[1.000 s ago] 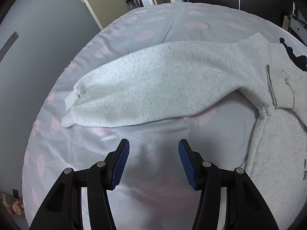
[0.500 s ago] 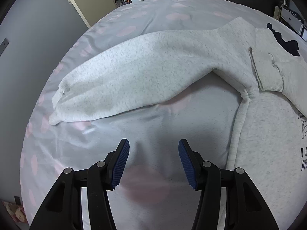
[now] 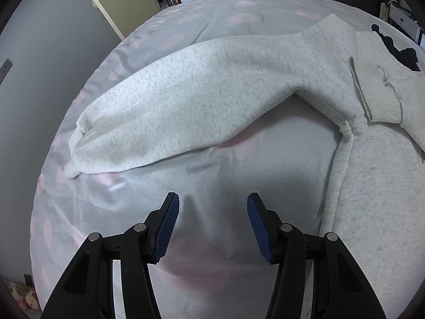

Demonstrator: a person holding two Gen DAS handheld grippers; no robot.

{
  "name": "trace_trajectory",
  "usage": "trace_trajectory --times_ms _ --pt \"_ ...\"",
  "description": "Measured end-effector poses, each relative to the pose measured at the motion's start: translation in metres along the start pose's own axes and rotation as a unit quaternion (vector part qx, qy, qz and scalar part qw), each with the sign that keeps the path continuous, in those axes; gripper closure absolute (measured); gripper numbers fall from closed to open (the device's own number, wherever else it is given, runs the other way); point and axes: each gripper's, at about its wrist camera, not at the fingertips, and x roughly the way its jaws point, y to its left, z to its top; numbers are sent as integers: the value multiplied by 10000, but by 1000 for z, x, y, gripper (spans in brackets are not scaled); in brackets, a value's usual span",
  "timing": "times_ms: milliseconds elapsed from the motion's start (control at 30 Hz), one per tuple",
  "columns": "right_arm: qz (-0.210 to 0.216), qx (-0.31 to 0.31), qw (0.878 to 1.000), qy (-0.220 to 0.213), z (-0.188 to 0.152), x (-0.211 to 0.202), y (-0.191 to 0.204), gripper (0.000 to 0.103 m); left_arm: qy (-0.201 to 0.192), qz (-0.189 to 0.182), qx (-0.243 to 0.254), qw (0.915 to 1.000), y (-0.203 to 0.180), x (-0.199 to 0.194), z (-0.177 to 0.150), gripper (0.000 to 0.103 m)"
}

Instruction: Fold clothes

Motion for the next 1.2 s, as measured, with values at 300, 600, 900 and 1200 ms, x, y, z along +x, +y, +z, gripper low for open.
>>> trace_trajectory --times_ms 300,600,900,1200 --pt "-57 1234 9919 -283 -4 -8 -34 98 -73 28 -91 9999 6 -7 0 48" --pt "150 2280 9733 201 -12 12 -62 97 -58 -17 -278 9996 16 -6 2 48" --pt "959 2781 9543 -526 -56 -55 -68 95 -396 -275 -956 9943 47 -18 5 48" --pt "1214 2915 9450 -857 -123 -53 -26 95 -504 -180 -2516 9664 135 -28 -7 45"
